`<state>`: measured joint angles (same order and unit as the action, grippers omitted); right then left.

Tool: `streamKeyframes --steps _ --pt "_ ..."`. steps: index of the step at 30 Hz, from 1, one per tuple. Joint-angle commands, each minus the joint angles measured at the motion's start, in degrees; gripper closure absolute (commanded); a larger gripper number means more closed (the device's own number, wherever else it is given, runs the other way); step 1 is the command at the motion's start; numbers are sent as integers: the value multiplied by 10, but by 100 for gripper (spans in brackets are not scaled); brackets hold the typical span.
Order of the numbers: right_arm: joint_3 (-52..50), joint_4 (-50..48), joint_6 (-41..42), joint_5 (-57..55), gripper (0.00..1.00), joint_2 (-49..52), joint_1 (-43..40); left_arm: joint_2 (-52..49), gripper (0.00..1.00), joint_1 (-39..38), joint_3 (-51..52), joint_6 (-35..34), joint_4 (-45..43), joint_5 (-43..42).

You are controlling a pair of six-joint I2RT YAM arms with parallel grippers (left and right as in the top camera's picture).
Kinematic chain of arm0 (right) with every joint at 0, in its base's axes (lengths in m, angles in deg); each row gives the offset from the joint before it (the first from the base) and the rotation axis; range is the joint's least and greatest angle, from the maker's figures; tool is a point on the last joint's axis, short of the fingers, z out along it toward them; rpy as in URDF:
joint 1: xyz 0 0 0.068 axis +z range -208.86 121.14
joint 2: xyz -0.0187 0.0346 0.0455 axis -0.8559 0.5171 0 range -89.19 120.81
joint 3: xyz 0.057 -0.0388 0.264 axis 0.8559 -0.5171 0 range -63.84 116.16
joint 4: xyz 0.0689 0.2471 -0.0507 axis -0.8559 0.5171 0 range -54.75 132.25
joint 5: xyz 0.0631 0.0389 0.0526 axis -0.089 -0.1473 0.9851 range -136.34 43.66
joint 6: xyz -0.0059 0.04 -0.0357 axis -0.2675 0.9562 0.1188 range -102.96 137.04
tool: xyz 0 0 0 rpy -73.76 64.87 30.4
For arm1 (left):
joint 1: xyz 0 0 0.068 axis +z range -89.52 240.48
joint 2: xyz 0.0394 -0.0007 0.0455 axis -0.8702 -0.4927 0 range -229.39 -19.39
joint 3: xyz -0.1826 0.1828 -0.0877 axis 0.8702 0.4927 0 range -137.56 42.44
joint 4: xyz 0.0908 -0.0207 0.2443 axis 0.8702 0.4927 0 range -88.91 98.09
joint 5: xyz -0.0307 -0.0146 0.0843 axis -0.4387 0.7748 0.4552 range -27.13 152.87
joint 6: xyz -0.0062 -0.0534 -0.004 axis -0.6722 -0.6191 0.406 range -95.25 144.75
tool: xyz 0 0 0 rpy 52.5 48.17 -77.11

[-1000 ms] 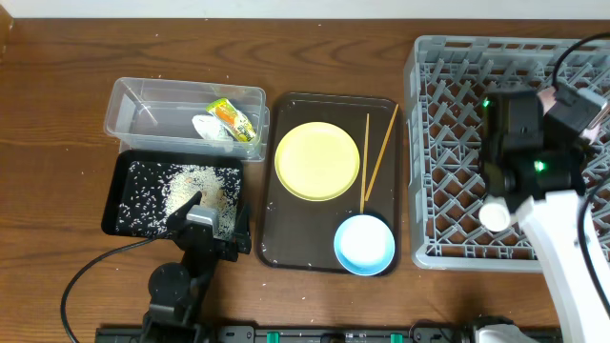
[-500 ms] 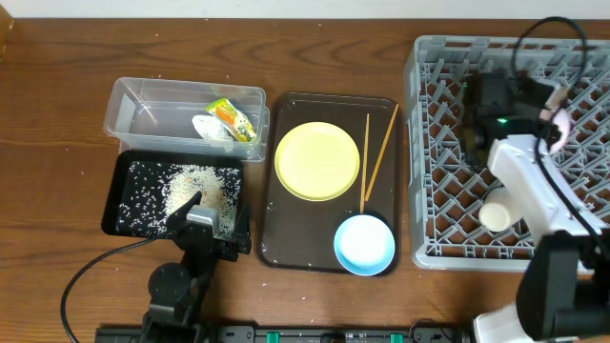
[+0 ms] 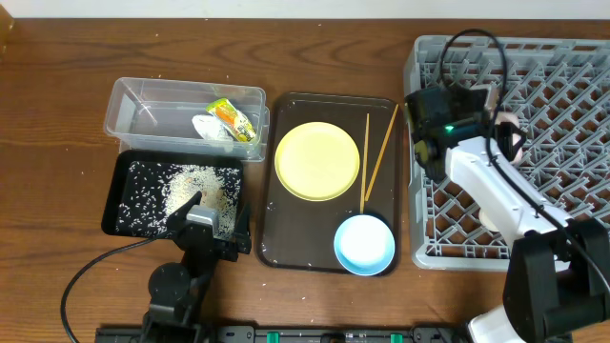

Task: Sort waste into correct bins and load items into the dishwasher rack
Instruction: 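Reach to the light-blue bowl with the right gripper and lift it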

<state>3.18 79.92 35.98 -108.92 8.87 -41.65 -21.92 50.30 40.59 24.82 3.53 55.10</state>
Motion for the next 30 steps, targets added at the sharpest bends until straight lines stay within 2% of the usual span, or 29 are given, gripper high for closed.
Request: streamKeyframes --steps 1,5,8,11,13,16,20,23,28,30 --pt "10 15 3 120 20 -22 25 -1 6 3 16 8 7 -6" --pt "26 32 -16 398 24 -68 56 -1 6 3 16 8 7 -6" --pt "27 28 -70 638 32 -99 81 -1 6 3 16 8 7 -6" --pt "26 49 -148 788 36 -104 116 -1 6 3 16 8 7 -6" --pt "21 73 -170 788 37 -99 136 -1 6 3 16 8 7 -6" --pt "-1 85 -172 723 36 -86 163 -1 6 3 16 8 7 -6" --pt "-27 76 -140 622 36 -56 174 -1 6 3 16 8 7 -6" --pt "-39 68 -137 590 39 -28 170 -1 6 3 16 8 7 -6" --pt "-39 78 -165 610 56 14 172 -1 6 3 16 8 7 -6" --pt "-39 87 -165 614 59 27 177 -1 6 3 16 8 7 -6"
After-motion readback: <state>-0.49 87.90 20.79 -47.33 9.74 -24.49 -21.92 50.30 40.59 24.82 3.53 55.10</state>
